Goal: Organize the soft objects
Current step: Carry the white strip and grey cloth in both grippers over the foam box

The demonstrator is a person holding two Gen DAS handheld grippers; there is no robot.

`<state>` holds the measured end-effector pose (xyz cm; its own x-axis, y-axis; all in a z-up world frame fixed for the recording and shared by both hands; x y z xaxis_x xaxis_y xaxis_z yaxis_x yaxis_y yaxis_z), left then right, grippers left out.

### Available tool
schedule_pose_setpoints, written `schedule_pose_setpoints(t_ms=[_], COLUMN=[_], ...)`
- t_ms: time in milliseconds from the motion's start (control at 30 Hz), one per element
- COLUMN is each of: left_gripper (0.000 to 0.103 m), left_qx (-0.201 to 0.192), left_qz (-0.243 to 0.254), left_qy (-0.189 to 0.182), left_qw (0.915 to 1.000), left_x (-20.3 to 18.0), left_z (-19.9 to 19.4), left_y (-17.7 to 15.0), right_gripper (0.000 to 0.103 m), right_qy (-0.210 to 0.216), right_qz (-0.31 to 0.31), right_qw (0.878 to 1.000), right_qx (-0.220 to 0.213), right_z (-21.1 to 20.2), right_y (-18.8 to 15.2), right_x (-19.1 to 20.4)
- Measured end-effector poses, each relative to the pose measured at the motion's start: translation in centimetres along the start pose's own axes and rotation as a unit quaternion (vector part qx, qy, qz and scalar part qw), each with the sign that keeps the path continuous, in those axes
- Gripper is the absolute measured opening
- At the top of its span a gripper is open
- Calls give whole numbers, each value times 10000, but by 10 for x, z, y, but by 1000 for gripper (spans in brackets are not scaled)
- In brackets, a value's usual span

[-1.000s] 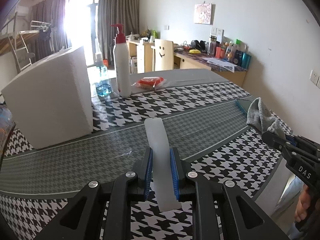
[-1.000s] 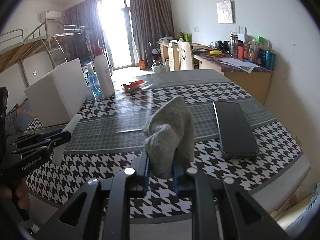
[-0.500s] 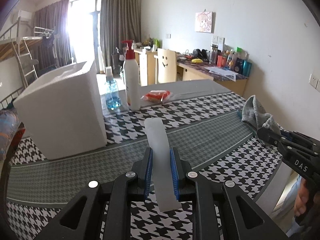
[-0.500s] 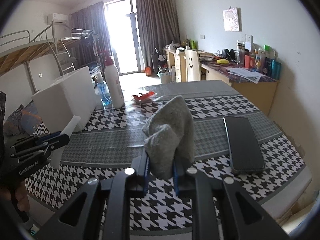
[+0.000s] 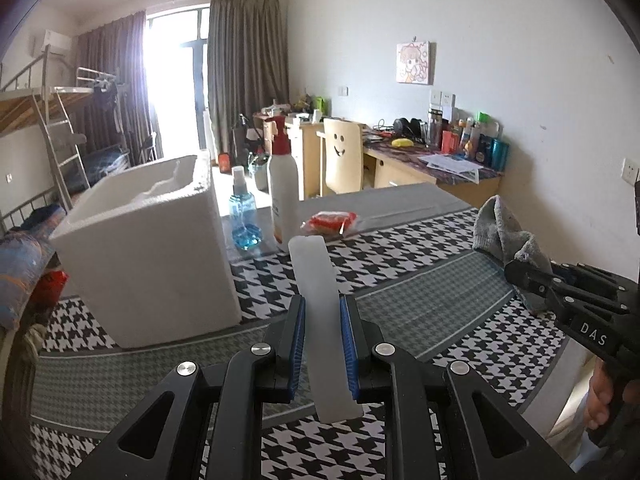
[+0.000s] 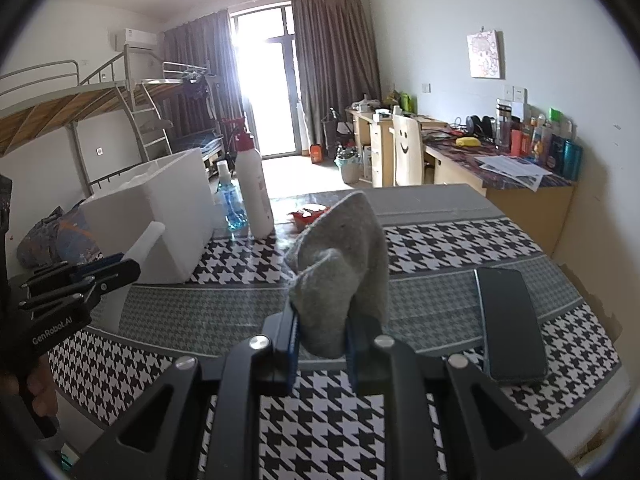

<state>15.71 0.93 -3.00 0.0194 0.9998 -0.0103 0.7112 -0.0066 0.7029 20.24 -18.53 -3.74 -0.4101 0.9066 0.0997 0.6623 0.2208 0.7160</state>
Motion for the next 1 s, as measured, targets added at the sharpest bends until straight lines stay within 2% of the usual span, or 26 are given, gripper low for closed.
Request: schedule_pose_setpoints(t_ms=[1000], left_gripper=[19], left_qx=[-598], left_qz=[-120], left_qy=[243], left_qw=[9978], left_x=[33], left_z=[-36], left_y=[30], right_gripper=[23], right_qy=[558], right_qz=[-630], right_qw=[9953], right_qx=[-473], right_z=[-6], right_y=[50], right_x=[49])
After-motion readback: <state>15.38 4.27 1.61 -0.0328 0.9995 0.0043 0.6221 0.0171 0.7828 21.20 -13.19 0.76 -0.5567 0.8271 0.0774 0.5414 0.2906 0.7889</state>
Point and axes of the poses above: each gripper's, at about its wrist camera, not at the fingertips, and z roughly the way its jaws point, x to its left, y to its top, the point moved 2 cm from there along z, roughly the way its jaws point, and after that the axes turned 13 degrees about x, right-handed, at the moved point
